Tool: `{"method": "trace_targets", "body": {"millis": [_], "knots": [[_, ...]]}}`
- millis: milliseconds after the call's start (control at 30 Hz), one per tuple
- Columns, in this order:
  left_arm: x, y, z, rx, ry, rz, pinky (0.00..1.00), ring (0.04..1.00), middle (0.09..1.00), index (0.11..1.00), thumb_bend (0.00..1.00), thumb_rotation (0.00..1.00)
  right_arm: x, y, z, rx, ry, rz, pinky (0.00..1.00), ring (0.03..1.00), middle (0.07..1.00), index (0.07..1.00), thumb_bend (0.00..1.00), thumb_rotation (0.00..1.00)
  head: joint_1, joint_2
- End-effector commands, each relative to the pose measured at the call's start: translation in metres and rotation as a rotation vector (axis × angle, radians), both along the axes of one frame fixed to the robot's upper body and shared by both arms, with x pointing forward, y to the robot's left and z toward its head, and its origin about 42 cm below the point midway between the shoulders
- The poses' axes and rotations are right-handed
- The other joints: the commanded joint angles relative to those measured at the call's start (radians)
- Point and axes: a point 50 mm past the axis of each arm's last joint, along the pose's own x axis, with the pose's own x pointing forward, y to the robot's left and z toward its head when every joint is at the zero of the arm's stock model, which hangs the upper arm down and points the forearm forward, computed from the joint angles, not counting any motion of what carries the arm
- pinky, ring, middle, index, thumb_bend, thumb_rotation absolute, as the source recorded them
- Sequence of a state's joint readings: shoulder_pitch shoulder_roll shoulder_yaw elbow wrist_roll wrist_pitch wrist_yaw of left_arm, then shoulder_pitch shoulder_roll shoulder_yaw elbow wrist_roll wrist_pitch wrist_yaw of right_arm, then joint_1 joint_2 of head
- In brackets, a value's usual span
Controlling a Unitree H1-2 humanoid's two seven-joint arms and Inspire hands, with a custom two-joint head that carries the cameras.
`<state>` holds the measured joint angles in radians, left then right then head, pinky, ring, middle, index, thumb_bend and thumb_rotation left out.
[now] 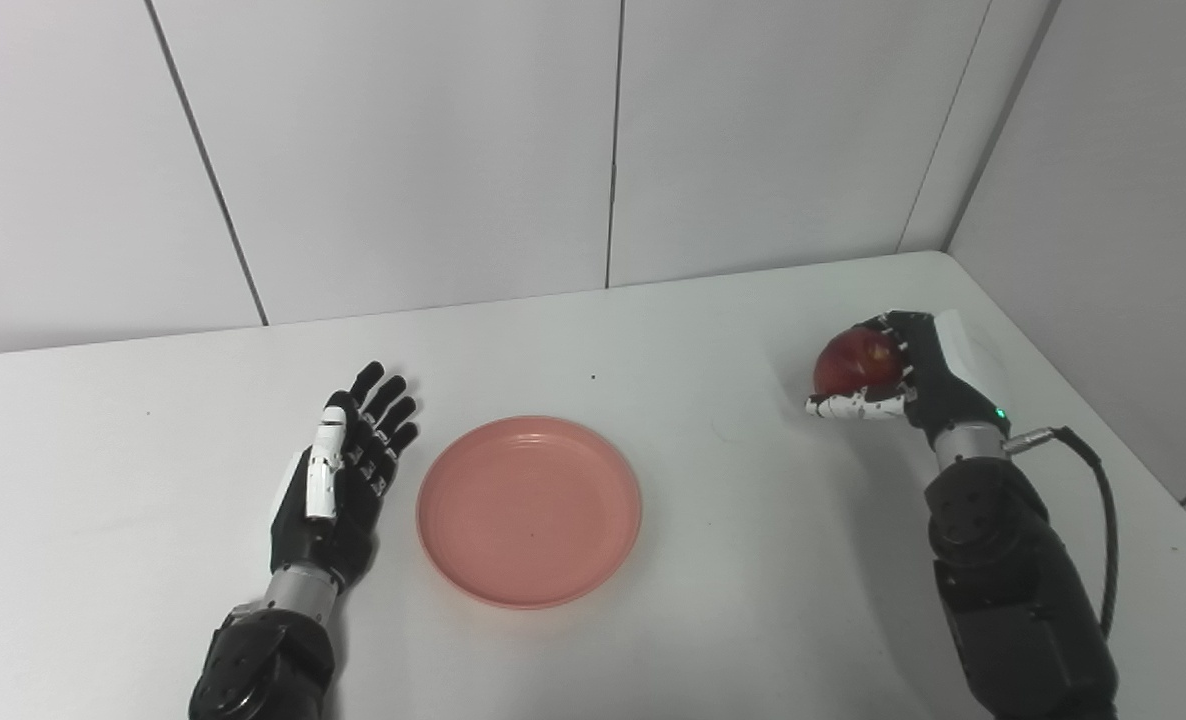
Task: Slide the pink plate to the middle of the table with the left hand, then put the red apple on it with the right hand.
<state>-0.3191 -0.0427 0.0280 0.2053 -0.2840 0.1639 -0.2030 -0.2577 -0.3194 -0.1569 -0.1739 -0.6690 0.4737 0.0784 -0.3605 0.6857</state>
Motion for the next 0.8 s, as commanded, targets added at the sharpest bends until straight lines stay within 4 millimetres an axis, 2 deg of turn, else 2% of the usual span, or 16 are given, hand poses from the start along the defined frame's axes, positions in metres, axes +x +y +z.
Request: {"method": "trace_targets", "body": {"millis": [0,267,400,567,700,767], "knots": [[-0.003,-0.002,-0.007,0.009,0.037,0.006,0.95,0.934,0.930,0.917,0.39,1.00,0.002,0.001,0.031,-0.049,-0.100,0.015,0.37,0.431,0.484,0.486,0.51,0.13,0.000,0.000],[-0.004,-0.007,-0.008,0.001,0.032,-0.001,0.96,0.946,0.942,0.926,0.38,1.00,0.001,0.030,0.061,-0.087,-0.170,0.113,0.39,0.436,0.492,0.487,0.51,0.13,0.019,-0.006],[-0.003,-0.011,-0.010,-0.002,0.027,-0.005,0.96,0.946,0.942,0.925,0.38,1.00,0.007,0.050,0.072,-0.079,-0.191,0.176,0.38,0.438,0.498,0.487,0.51,0.13,0.050,-0.011],[-0.004,-0.016,-0.009,0.012,0.020,-0.005,0.96,0.943,0.940,0.924,0.37,1.00,0.014,0.074,0.081,-0.091,-0.193,0.232,0.35,0.415,0.479,0.487,0.51,0.14,0.077,-0.014],[-0.006,-0.019,-0.008,0.025,0.021,0.003,0.95,0.941,0.937,0.920,0.35,1.00,0.024,0.103,0.087,-0.068,-0.204,0.317,0.31,0.386,0.460,0.486,0.51,0.13,0.096,-0.013],[-0.006,-0.021,-0.008,0.025,0.022,0.004,0.95,0.940,0.935,0.918,0.35,1.00,0.029,0.116,0.088,-0.063,-0.204,0.366,0.32,0.393,0.460,0.486,0.51,0.13,0.108,-0.012]]}}
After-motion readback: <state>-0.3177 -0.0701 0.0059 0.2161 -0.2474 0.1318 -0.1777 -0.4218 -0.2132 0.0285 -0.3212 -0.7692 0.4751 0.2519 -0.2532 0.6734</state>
